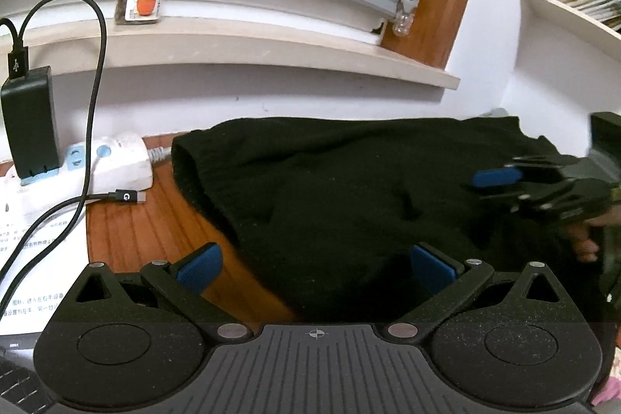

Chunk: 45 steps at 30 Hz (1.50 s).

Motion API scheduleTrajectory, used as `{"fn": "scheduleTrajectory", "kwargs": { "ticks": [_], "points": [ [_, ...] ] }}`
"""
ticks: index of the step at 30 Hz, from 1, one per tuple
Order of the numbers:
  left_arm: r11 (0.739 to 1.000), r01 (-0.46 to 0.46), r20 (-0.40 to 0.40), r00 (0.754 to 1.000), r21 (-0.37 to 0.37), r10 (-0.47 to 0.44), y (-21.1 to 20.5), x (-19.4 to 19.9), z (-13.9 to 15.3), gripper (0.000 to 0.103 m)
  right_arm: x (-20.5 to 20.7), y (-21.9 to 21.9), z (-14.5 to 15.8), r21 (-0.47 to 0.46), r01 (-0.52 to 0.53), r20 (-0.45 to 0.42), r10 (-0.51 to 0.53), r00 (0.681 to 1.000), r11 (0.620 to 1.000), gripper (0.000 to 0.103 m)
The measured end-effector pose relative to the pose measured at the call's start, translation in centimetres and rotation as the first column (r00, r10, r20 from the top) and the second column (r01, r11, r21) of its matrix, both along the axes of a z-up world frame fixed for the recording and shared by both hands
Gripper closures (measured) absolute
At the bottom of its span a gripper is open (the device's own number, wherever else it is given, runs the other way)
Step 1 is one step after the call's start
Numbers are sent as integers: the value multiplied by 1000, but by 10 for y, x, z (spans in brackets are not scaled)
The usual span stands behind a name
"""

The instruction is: Fold clothes

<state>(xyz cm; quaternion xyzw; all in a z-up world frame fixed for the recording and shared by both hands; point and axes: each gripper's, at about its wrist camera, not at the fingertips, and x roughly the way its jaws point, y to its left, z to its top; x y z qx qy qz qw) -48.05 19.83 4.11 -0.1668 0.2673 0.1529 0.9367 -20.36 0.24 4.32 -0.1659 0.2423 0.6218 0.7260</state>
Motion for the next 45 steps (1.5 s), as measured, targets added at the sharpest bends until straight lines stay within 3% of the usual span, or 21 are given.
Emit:
{"fn": "scheduleTrajectory", "kwargs": {
  "ticks": [4,5,6,7,8,13,15,18,20,22,23,28,31,33,35,37,45],
  "points": [
    [1000,6,-2,1000,6,-6,2,5,-1,0,0,18,-8,-36,-57,-12,57,998,998,43],
    [1000,7,-2,1000,12,-7,1,5,-1,0,-1,19,-9,-42,-67,-7,67,998,997,58],
    [1000,10,-5,1000,15,-10,2,6,-1,0,-3,20,-11,-48,-76,-2,76,997,996,63],
    [1000,13,-7,1000,18,-13,2,7,-2,0,-4,21,-13,-54,-86,3,86,996,995,75],
    [1000,14,-7,1000,23,-13,2,7,-2,0,-6,20,-12,-44,-89,8,90,996,995,95],
    [999,2,-2,1000,35,-2,3,6,-1,0,-8,-6,19,85,5,82,-12,997,996,101],
    [999,-1,0,1000,46,1,2,4,0,0,-6,-16,31,120,52,131,-67,989,991,100],
    [998,-11,-16,1000,65,12,3,4,0,0,-13,-8,19,18,16,173,-19,985,1000,94],
    [997,-24,-25,999,76,26,4,5,0,0,-21,-3,8,-39,4,197,4,980,999,73],
    [995,-43,-26,999,88,46,8,7,0,0,-24,-7,10,-16,23,198,-20,980,1000,56],
    [994,-53,-27,998,95,56,10,8,1,0,-26,-9,11,-4,33,198,-31,980,999,55],
    [993,-106,-19,994,56,107,37,17,2,0,-23,-15,19,93,24,119,-35,992,995,57],
    [993,-119,-9,993,0,119,51,23,-4,0,-14,0,6,40,27,67,-29,997,999,72],
    [994,-110,-8,994,-25,109,56,26,-9,0,-3,6,-5,-3,104,110,-103,988,995,75],
    [995,-103,-26,994,-15,103,56,29,-14,0,11,9,-14,-35,178,131,-172,976,983,70],
    [994,-105,-39,994,5,105,55,31,-18,0,22,4,-16,-31,213,93,-210,973,976,63],
    [996,-91,-38,995,22,92,48,26,-14,0,-15,-32,-6,25,138,129,-140,982,990,60]
  ]
}}
